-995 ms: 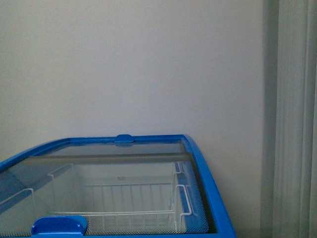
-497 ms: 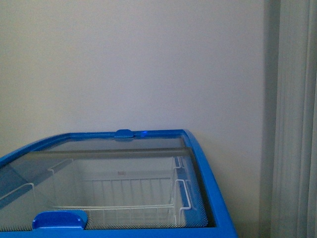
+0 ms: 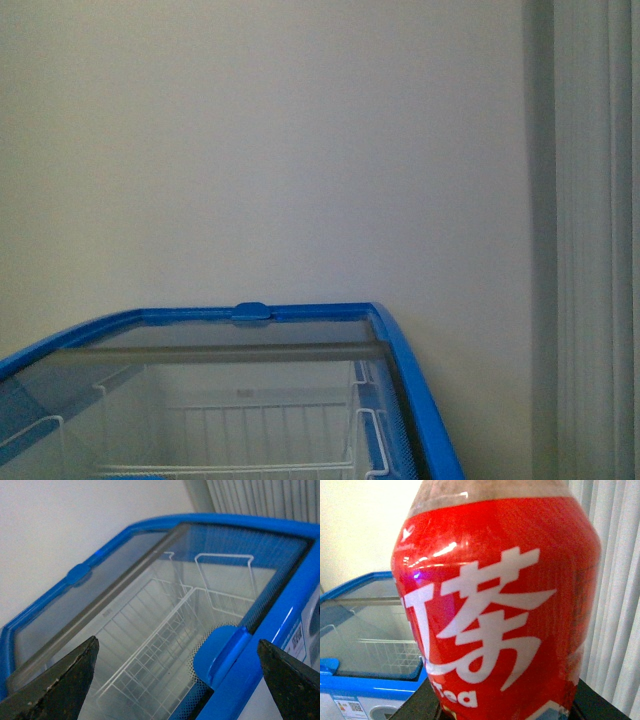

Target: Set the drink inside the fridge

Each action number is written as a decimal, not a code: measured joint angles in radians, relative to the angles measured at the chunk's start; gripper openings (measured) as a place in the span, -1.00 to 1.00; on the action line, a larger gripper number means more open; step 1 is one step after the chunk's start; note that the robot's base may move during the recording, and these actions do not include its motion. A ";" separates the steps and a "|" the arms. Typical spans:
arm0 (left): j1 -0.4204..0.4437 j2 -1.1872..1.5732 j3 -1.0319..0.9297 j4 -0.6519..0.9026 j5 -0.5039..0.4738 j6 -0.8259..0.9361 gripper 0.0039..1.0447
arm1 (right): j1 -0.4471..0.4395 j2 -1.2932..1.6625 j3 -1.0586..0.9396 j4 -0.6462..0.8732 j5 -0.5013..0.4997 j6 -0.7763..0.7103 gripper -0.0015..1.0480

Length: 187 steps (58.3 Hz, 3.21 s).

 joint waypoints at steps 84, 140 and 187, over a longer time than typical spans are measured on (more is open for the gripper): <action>-0.256 0.752 0.875 -0.200 -0.359 0.555 0.85 | 0.000 0.000 0.000 0.000 -0.001 0.000 -0.31; -0.302 0.171 0.230 0.187 -1.046 -0.613 0.59 | 0.075 0.159 0.197 -0.429 0.111 -0.121 -0.31; -0.315 -0.578 -0.646 0.262 -1.049 -0.734 -0.96 | 0.633 1.410 1.210 -0.630 0.074 -1.183 -0.31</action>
